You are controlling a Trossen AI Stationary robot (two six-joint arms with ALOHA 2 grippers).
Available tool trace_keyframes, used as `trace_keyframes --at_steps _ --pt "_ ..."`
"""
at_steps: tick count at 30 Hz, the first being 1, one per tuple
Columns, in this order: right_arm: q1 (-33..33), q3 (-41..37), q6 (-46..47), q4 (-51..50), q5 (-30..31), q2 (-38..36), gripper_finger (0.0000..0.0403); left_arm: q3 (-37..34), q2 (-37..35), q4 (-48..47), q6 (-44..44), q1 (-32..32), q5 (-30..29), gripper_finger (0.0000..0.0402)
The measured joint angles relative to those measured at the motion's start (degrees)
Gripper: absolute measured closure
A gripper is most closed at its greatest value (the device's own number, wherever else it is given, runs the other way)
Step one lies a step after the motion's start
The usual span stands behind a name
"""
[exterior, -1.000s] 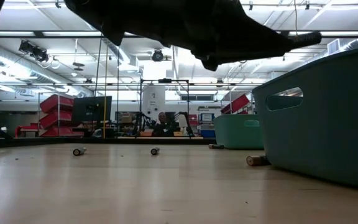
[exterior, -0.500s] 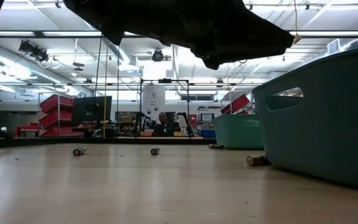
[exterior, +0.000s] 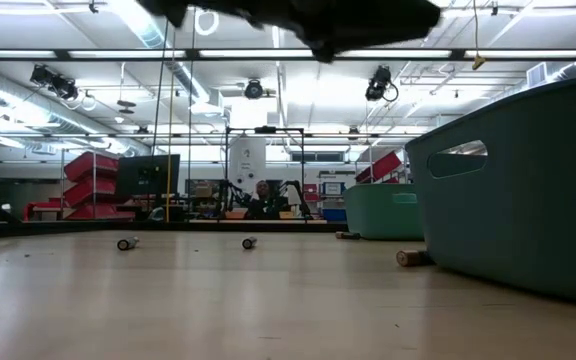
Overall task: Sort batteries
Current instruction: Put the black battery into the blue bin
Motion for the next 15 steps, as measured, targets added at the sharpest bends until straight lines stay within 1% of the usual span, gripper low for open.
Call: trace_keyframes --at_steps 3,6,8,10,13,15 --pt "0.0 0.0 0.1 0.0 -1.1 0.0 0.0244 0.0 -4.7 -8.1 -0.2 -0.1 -2.3 0.0282" --pt "-0.2 0.0 3.6 -1.6 -6.1 0.3 0.0244 0.0 -9.2 -16.8 -1.7 -0.7 -7.6 0.0282" --pt "-0.7 0.0 5.4 -2.5 -8.6 0.9 0.0244 0.0 -11.4 -22.8 -3.4 -1.2 -12.6 0.0282" --pt "-1.6 0.0 6.3 -2.4 -8.4 1.5 0.0244 0.0 -13.2 -29.8 -6.2 -1.7 -19.1 0.0282" --pt "-3.1 0.0 7.2 -2.5 -6.6 2.4 0.0245 0.0 -14.8 -40.5 -13.0 -2.0 -28.3 0.0282" --pt "-3.8 0.0 8.9 -2.4 -7.2 3.0 0.0245 0.0 -15.2 -47.5 -18.5 -2.0 -32.2 0.0282"
